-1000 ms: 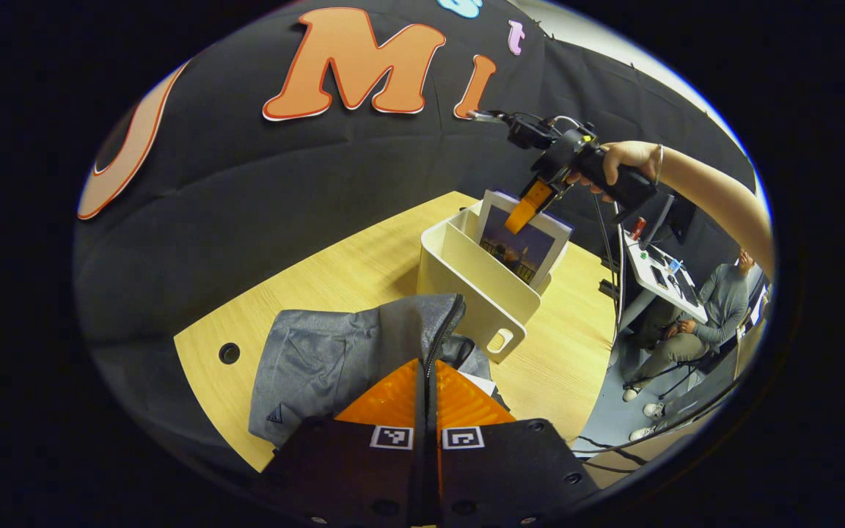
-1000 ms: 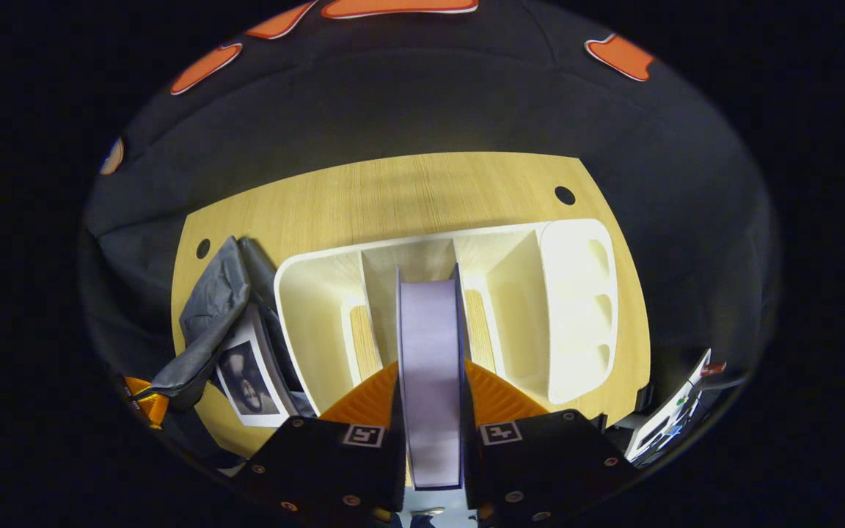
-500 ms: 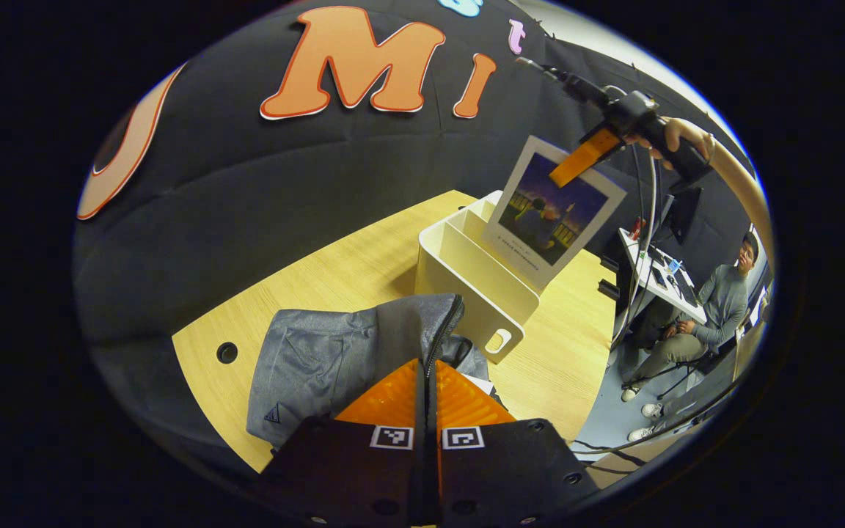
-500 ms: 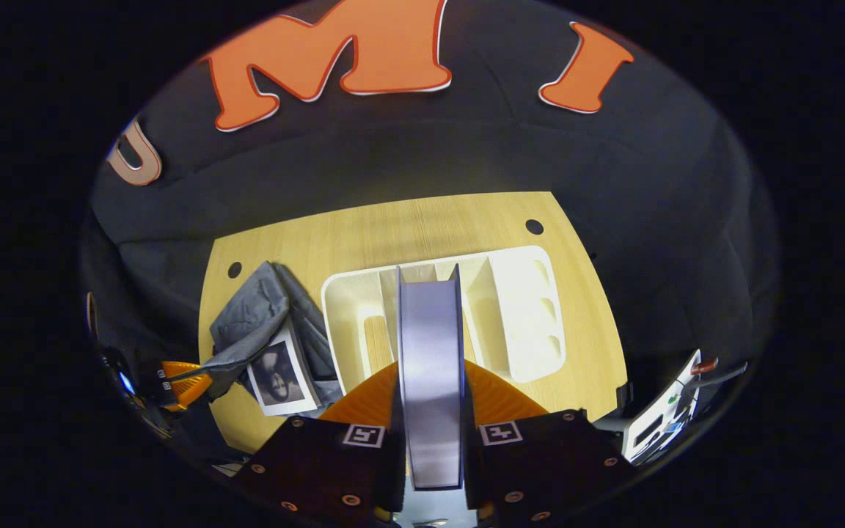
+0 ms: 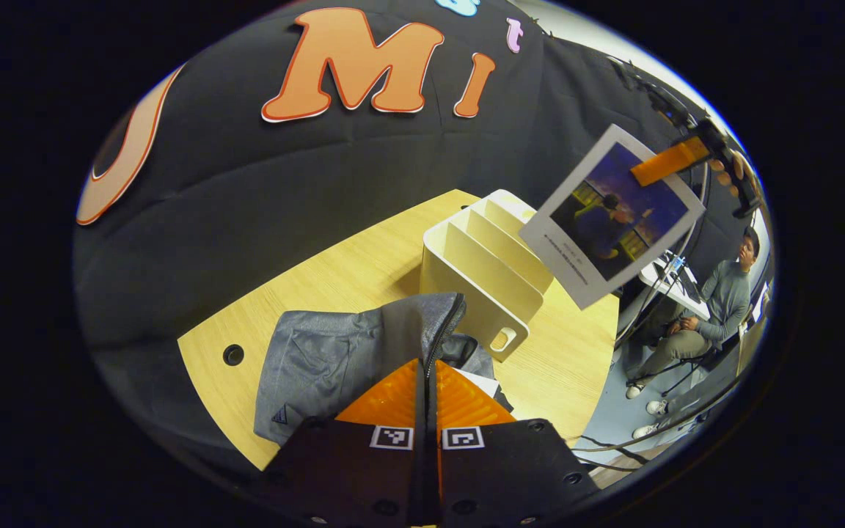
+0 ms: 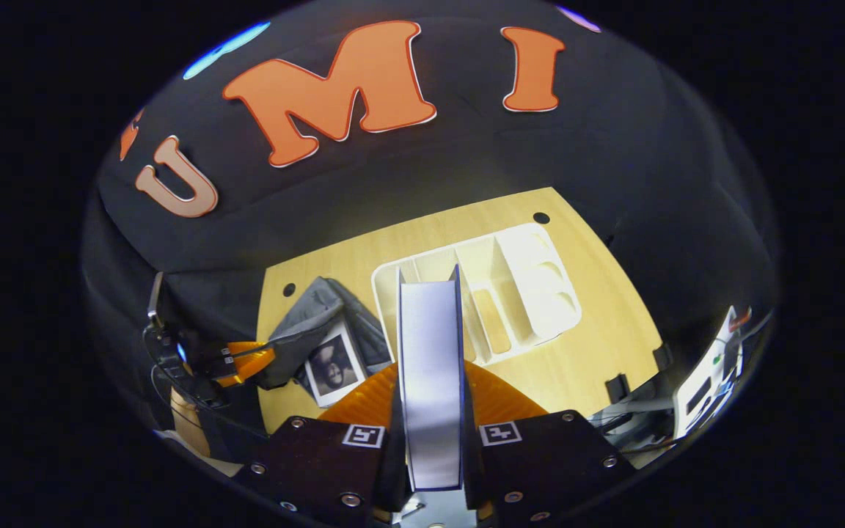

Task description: Open the schoolbag, grab two books from the bookshelf and put them into the schoolbag.

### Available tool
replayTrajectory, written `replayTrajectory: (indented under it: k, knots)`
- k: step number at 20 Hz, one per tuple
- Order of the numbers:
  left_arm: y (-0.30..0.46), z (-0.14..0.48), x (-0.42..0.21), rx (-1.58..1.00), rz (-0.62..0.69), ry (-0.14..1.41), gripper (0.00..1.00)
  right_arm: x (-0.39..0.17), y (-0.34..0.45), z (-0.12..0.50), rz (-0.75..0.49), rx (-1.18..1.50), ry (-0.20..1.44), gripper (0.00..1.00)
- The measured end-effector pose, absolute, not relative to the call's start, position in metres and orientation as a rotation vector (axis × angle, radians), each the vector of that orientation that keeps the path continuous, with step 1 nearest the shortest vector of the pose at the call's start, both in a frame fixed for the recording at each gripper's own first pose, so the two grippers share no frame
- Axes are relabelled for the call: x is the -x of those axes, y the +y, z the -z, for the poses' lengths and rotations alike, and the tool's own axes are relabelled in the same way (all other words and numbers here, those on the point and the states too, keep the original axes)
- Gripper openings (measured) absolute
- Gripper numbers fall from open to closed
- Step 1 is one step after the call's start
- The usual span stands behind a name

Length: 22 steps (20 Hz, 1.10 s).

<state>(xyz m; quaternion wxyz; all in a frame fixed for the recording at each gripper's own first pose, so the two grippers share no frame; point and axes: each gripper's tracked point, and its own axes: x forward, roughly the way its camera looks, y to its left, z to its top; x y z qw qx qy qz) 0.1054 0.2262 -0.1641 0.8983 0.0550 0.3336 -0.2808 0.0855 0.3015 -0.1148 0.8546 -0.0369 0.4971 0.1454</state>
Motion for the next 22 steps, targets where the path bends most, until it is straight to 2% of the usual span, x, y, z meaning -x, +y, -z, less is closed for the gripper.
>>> replayTrajectory:
  k: [7,8,9,13,22]
  knots:
    - [0.223,0.163,-0.109,-0.12,0.567,0.697,0.01,-0.029,0.331,0.161,-0.383,-0.317,1.051,0.31]
    - [0.224,0.163,-0.109,-0.124,0.564,0.695,0.05,-0.025,0.337,0.171,-0.382,-0.372,1.056,0.31]
    - [0.225,0.161,-0.11,-0.129,0.561,0.693,0.01,-0.022,0.344,0.181,-0.383,-0.427,1.061,0.31]
    - [0.229,0.159,-0.114,-0.139,0.549,0.689,0.0,-0.013,0.373,0.225,-0.386,-0.613,1.064,0.31]
    - [0.225,0.153,-0.112,-0.186,0.547,0.684,0.0,-0.022,0.429,0.316,-0.285,-0.938,0.989,0.31]
